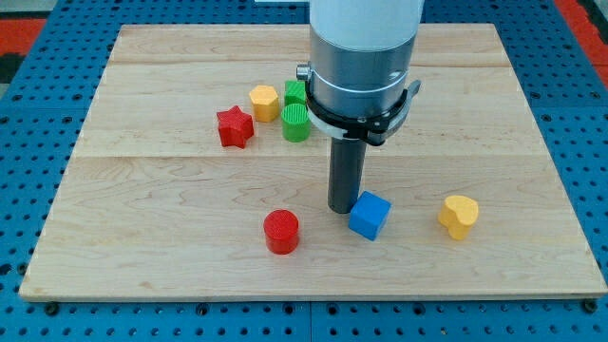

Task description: Push the red circle to the left of the blue cube

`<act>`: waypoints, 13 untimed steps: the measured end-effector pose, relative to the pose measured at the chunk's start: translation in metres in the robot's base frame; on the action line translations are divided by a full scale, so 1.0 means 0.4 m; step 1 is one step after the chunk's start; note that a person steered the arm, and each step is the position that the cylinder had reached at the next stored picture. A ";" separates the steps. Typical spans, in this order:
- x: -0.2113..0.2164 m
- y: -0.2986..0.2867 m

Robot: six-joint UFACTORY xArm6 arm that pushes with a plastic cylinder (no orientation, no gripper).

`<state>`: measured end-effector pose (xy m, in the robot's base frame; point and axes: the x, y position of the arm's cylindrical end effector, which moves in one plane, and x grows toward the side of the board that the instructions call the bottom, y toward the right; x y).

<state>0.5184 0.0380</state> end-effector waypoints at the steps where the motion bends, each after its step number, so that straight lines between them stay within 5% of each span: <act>1: 0.028 -0.054; 2: 0.121 -0.056; 5: 0.134 -0.130; 8: 0.101 -0.420; 10: 0.044 -0.259; 12: 0.000 -0.388; 13: -0.080 -0.258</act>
<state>0.4863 -0.0653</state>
